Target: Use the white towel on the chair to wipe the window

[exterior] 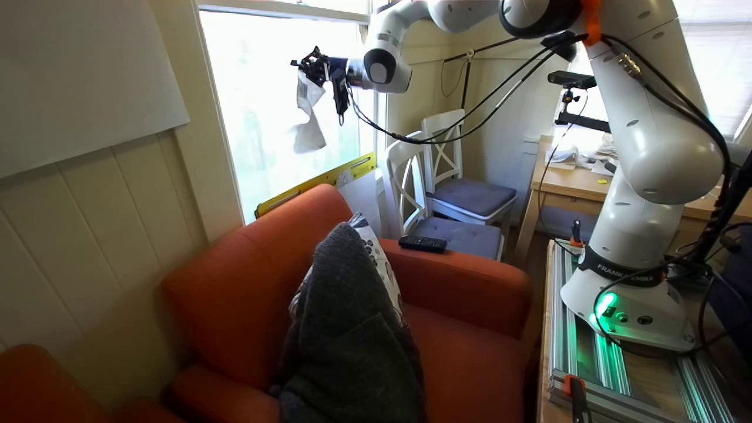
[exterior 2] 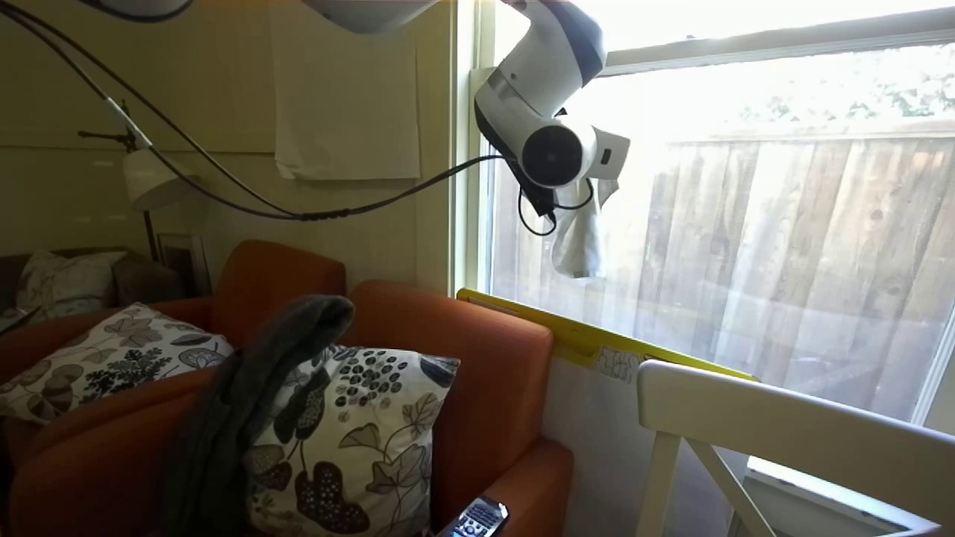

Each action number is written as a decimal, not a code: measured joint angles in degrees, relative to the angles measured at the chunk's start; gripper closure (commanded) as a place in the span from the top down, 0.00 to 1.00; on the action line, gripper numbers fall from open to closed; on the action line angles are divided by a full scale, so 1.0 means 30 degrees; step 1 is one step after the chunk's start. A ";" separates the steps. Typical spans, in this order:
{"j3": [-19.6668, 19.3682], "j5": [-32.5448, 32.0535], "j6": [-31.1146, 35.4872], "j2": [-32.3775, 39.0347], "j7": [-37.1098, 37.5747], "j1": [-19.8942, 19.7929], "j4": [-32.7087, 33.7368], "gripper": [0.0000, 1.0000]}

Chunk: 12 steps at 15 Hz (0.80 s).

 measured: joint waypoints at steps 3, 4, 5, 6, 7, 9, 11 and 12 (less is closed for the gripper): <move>0.0010 0.1216 0.0447 0.0164 -0.0808 0.0452 0.0165 0.01; 0.0009 0.1734 0.0591 0.0265 -0.1189 0.0567 0.0272 0.01; 0.0006 0.2350 0.0696 0.0397 -0.1625 0.0656 0.0424 0.01; 0.0002 0.3019 0.0795 0.0572 -0.2098 0.0733 0.0631 0.01; 0.0002 0.3560 0.0850 0.0752 -0.2478 0.0798 0.0832 0.01; 0.0425 0.3919 0.1087 0.1149 -0.2891 0.0605 0.1365 0.01; 0.1531 0.3889 0.1718 0.1541 -0.3249 -0.0168 0.2153 0.01; 0.2006 0.3884 0.1965 0.1736 -0.3403 -0.0514 0.2491 0.01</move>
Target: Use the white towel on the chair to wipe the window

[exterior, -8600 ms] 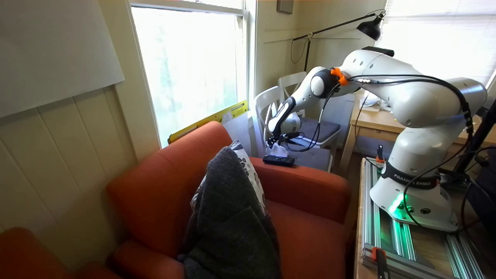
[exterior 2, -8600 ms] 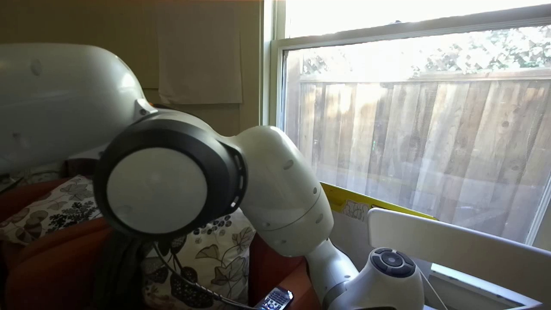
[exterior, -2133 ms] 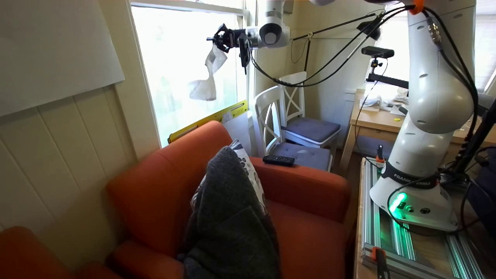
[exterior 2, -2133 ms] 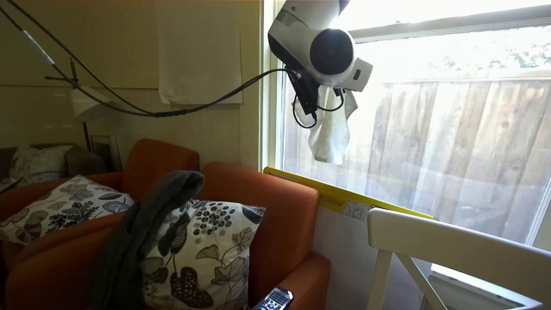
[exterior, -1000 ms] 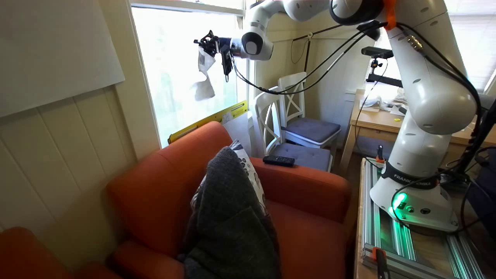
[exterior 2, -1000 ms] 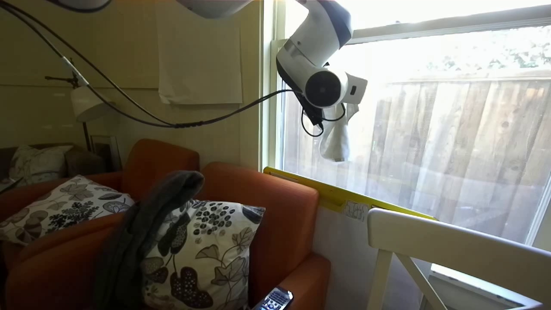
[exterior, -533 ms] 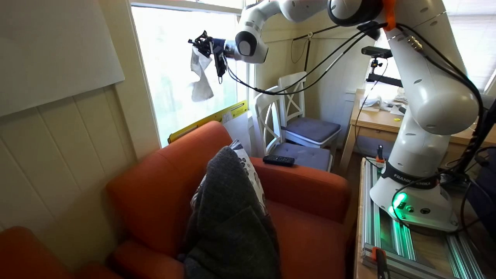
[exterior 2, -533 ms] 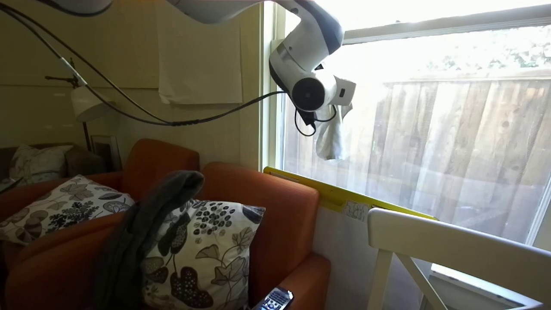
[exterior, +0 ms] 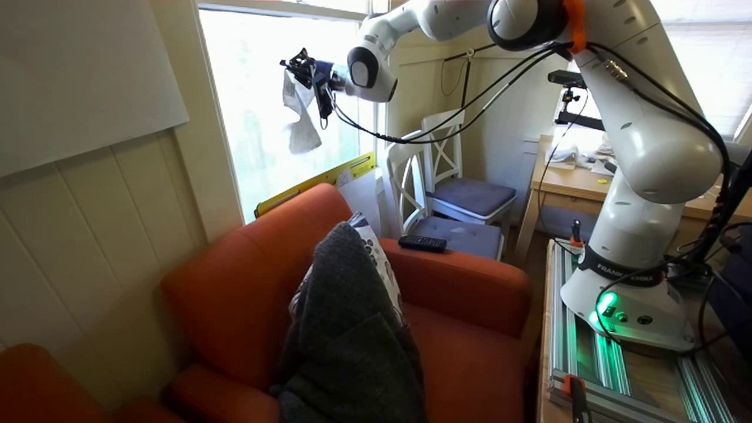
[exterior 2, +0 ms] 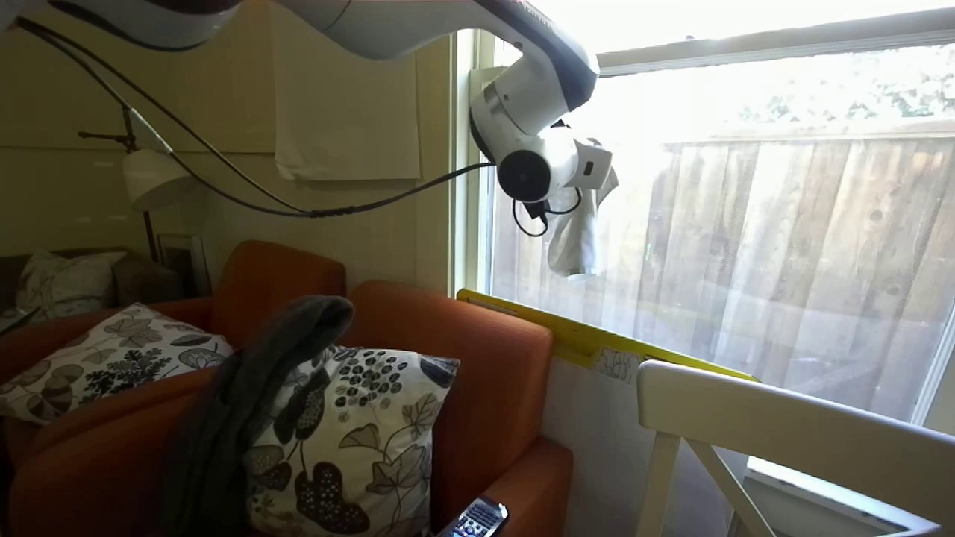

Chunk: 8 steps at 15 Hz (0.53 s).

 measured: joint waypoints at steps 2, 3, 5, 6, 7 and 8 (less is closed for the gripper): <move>0.0697 -0.0007 0.0493 0.0392 -0.0199 -0.0486 0.0565 0.01; 0.0949 -0.0007 0.0715 0.0596 -0.0338 -0.0652 0.0786 0.01; 0.1186 -0.0007 0.1134 0.0926 -0.0533 -0.0744 0.0973 0.01; 0.1234 -0.0007 0.1294 0.1075 -0.0617 -0.0741 0.1001 0.01; 0.1286 -0.0007 0.1475 0.1230 -0.0697 -0.0739 0.1030 0.01; 0.1348 -0.0007 0.1674 0.1391 -0.0752 -0.0744 0.1109 0.01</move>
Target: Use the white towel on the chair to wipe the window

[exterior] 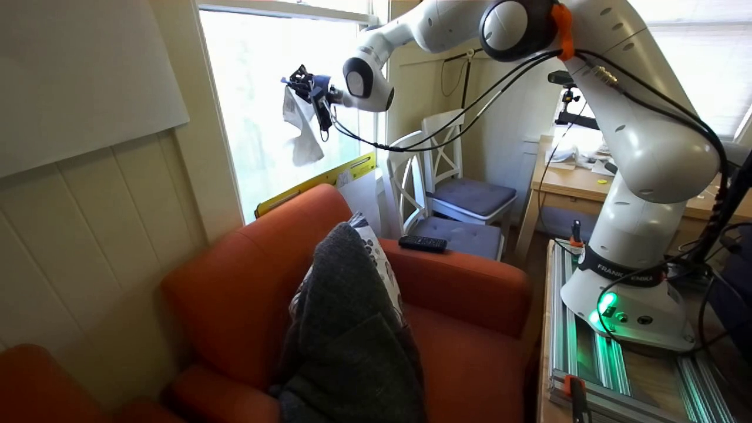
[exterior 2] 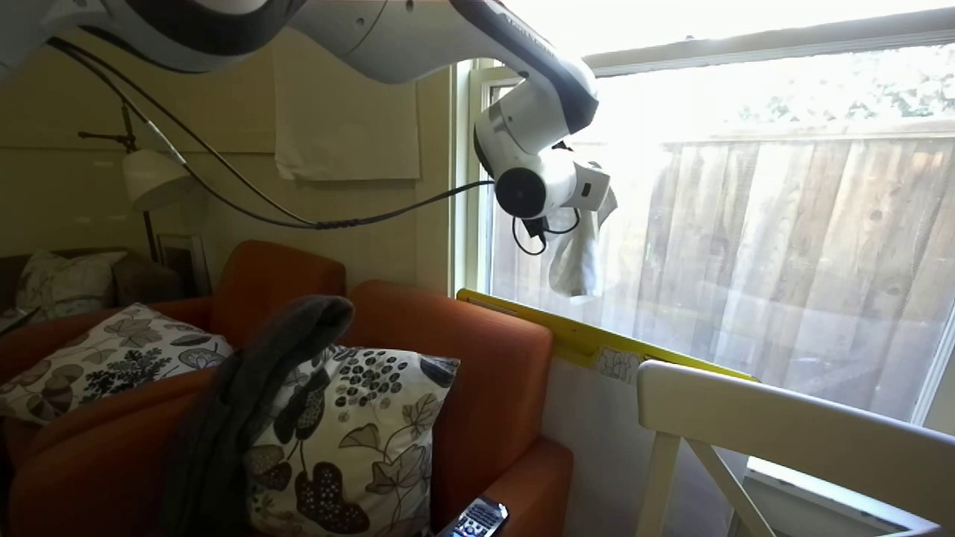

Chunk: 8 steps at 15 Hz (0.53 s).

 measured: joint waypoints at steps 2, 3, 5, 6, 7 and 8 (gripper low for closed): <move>0.0290 0.0000 0.0407 0.0328 -0.0034 -0.0121 0.0311 0.01; 0.0539 -0.0001 0.0626 0.0393 -0.0036 -0.0258 0.0457 0.01; 0.1072 -0.0001 0.1294 0.0414 -0.0052 -0.0513 0.0678 0.01; 0.1255 -0.0001 0.1628 0.0418 -0.0054 -0.0572 0.0789 0.01; 0.1360 -0.0001 0.1933 0.0432 -0.0054 -0.0587 0.0916 0.01; 0.1409 0.0000 0.2207 0.0440 -0.0054 -0.0571 0.1023 0.01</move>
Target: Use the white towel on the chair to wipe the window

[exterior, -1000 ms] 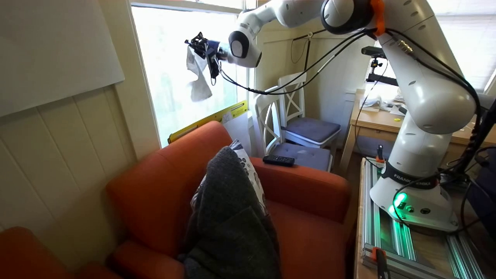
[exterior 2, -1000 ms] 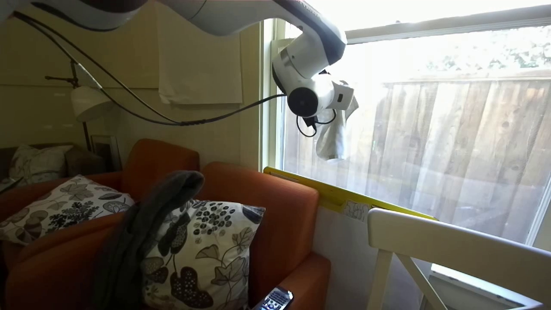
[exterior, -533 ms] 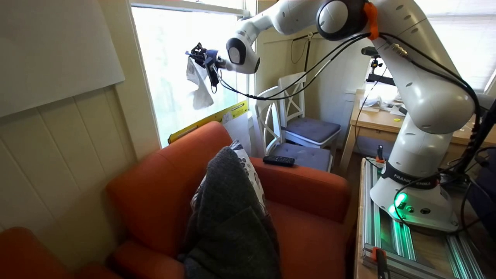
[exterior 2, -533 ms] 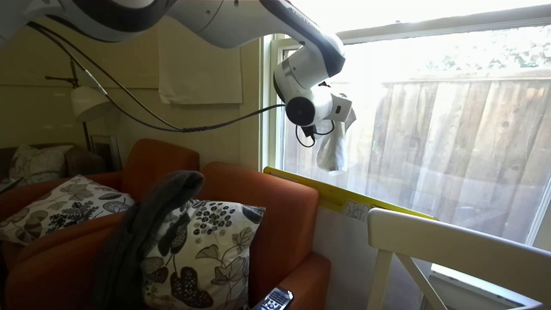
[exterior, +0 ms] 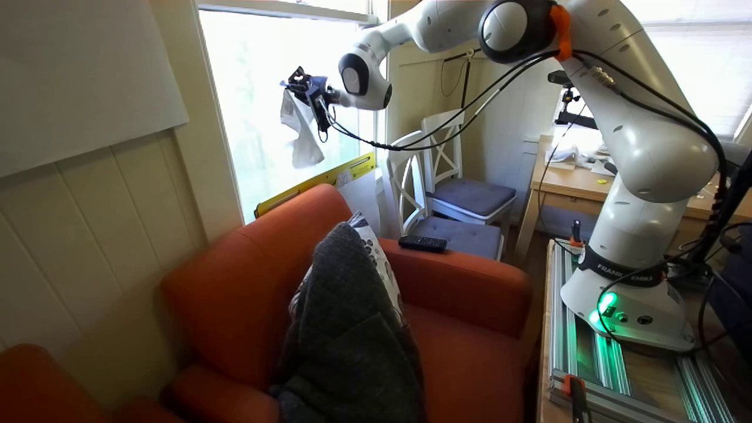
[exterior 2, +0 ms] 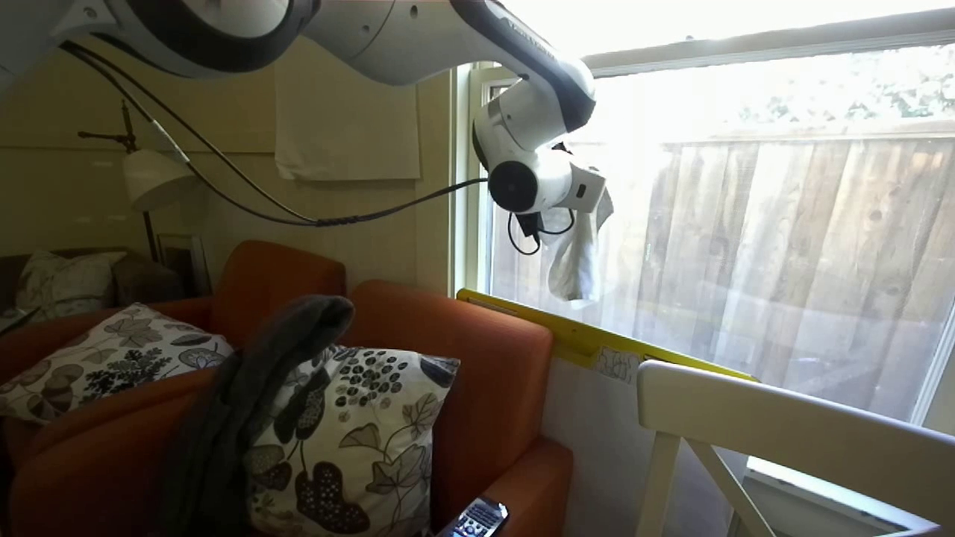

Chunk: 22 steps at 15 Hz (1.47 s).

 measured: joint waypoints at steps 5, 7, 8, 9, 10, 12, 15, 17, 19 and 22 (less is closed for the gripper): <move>-0.0030 0.0000 0.1034 0.0186 0.0000 0.0173 0.0217 0.01; -0.0081 0.0000 0.1507 0.0757 0.0000 0.0273 0.0240 0.01; -0.0102 0.0000 0.1648 0.1166 0.0000 0.0299 0.0251 0.01; -0.0116 0.0000 0.1722 0.1613 0.0000 0.0301 0.0274 0.01; -0.0142 0.0000 0.1767 0.2071 0.0000 0.0294 0.0350 0.01; -0.0237 0.0000 0.1867 0.3023 0.0001 0.0268 0.0759 0.01; -0.0317 0.0000 0.1951 0.3941 0.0016 0.0010 0.1753 0.01; -0.0317 0.0000 0.2328 0.4048 0.0029 -0.0306 0.2362 0.01; -0.0299 -0.0001 0.2883 0.4006 0.0029 -0.0622 0.3038 0.01; -0.0237 -0.0009 0.3838 0.3864 0.0029 -0.0961 0.4102 0.01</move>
